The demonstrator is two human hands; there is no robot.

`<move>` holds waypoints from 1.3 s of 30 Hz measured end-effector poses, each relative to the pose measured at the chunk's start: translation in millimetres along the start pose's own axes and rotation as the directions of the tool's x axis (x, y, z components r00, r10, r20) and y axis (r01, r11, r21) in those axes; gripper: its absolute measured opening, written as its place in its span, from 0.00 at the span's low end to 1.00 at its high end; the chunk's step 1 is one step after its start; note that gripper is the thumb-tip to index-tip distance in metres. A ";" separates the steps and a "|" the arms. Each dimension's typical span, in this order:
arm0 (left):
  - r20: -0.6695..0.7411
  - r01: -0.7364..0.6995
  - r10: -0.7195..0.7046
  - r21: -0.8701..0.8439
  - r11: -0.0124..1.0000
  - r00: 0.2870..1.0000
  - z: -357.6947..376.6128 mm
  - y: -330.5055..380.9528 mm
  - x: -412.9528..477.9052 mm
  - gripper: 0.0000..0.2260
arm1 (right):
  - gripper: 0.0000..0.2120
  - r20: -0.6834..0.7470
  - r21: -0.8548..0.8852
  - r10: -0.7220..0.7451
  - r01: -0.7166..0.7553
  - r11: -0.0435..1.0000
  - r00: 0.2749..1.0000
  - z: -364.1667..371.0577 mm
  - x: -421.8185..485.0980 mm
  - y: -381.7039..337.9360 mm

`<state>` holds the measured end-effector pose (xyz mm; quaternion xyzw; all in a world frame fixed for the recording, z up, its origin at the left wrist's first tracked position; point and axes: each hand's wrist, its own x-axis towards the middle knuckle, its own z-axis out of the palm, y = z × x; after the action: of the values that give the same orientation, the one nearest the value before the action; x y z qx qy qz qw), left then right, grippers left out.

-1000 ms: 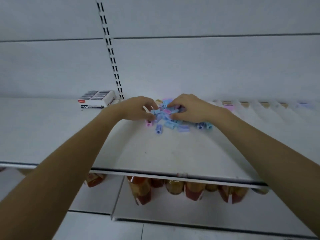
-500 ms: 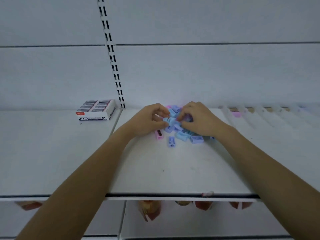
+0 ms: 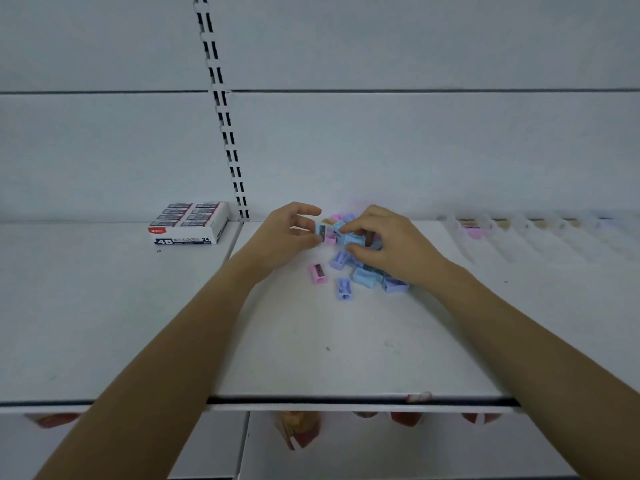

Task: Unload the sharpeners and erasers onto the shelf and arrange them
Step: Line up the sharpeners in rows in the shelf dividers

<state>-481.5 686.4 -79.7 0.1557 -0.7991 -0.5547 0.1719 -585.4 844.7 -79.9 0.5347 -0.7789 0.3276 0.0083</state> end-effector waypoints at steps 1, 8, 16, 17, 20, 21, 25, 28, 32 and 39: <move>0.002 0.002 -0.002 -0.019 1.000 1.000 -0.7 -0.1 -0.9 0.16 | 0.12 -0.018 0.021 -0.006 0.006 1.000 1.000 -1.2 -1.4 -1.0; 0.041 -0.026 0.032 -0.149 0.989 0.999 -1.1 2.3 -5.4 0.13 | 0.14 -0.108 0.229 0.082 -0.055 0.972 0.991 -6.8 -7.2 -0.3; 0.059 -0.099 0.112 -0.191 0.977 0.992 2.8 7.7 -9.6 0.09 | 0.11 -0.135 0.265 0.049 -0.012 0.964 0.990 -8.7 -11.3 -3.2; 0.055 -0.113 0.125 -0.183 0.977 0.991 3.5 9.1 -10.5 0.09 | 0.11 -0.136 0.272 0.054 -0.015 0.962 0.989 -9.1 -12.0 -3.9; 0.009 -0.160 0.165 -0.182 0.970 0.986 8.8 14.2 -14.4 0.09 | 0.10 -0.155 0.281 0.058 -0.012 0.959 0.986 -8.3 -12.7 -5.8; -0.017 -0.172 0.171 -0.183 0.968 0.985 11.5 16.3 -16.1 0.08 | 0.10 -0.187 0.289 0.054 0.003 0.957 0.981 -8.5 -12.2 -5.8; -0.104 -0.200 0.192 -0.069 0.977 0.976 22.2 25.8 -17.3 0.09 | 0.10 -0.245 0.260 0.028 0.038 0.965 0.969 -23.9 -8.4 -0.2; -0.106 -0.223 0.223 0.010 0.975 0.969 32.0 39.1 -12.6 0.10 | 0.16 -0.188 0.086 -0.072 0.089 0.992 0.980 -47.5 -13.0 18.7; -0.100 -0.259 0.267 0.088 0.962 0.958 64.0 65.0 1.2 0.11 | 0.14 -0.170 -0.003 -0.060 0.061 0.998 0.984 -89.1 -32.0 54.7; -0.116 -0.348 0.353 0.058 0.936 0.928 153.4 104.0 37.2 0.11 | 0.13 -0.259 0.197 0.227 -0.179 0.964 0.939 -163.1 -67.8 119.6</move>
<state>-589.3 832.8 -28.1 0.0478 -0.8117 -0.4897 0.3147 -711.8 1011.0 -36.4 0.3985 -0.7902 0.4640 0.0383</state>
